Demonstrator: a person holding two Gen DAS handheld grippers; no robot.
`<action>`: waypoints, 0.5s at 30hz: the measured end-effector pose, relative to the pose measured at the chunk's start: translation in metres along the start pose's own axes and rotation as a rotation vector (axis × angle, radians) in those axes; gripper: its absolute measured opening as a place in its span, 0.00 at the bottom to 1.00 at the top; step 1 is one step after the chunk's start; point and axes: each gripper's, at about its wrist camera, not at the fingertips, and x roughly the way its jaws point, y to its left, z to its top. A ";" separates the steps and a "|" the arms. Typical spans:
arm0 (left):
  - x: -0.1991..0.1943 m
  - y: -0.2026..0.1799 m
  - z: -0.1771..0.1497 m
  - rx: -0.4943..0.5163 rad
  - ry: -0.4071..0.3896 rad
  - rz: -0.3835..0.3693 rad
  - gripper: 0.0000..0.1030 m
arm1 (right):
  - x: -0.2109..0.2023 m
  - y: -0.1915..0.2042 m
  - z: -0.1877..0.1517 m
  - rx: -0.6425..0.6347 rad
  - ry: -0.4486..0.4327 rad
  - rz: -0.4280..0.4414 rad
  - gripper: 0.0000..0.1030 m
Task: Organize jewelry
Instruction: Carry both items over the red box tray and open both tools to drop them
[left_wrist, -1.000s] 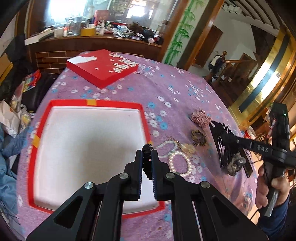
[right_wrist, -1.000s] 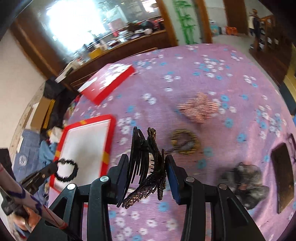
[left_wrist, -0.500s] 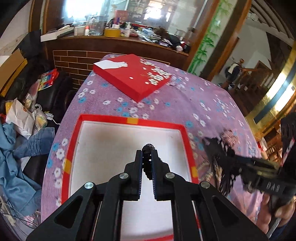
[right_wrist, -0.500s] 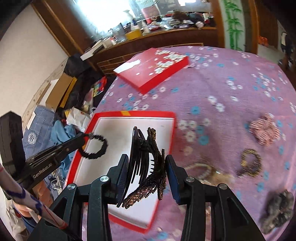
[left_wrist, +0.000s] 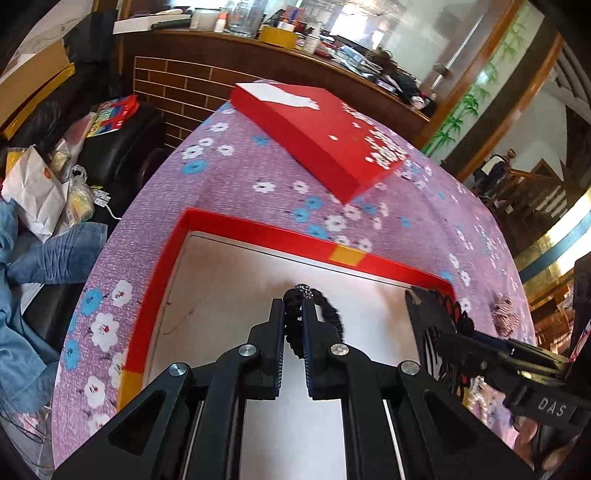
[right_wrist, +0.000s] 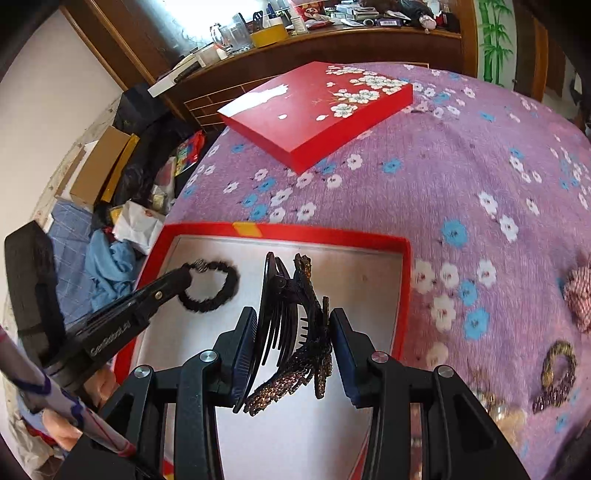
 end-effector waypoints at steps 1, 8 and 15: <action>0.002 0.002 -0.001 -0.008 -0.003 0.012 0.08 | 0.004 0.001 0.003 -0.002 -0.004 -0.012 0.43; 0.001 0.004 -0.002 0.000 -0.043 0.059 0.08 | 0.021 0.006 0.006 -0.012 -0.020 -0.042 0.43; 0.006 0.004 -0.003 -0.004 -0.032 0.063 0.08 | 0.025 0.015 0.010 -0.040 -0.041 -0.057 0.45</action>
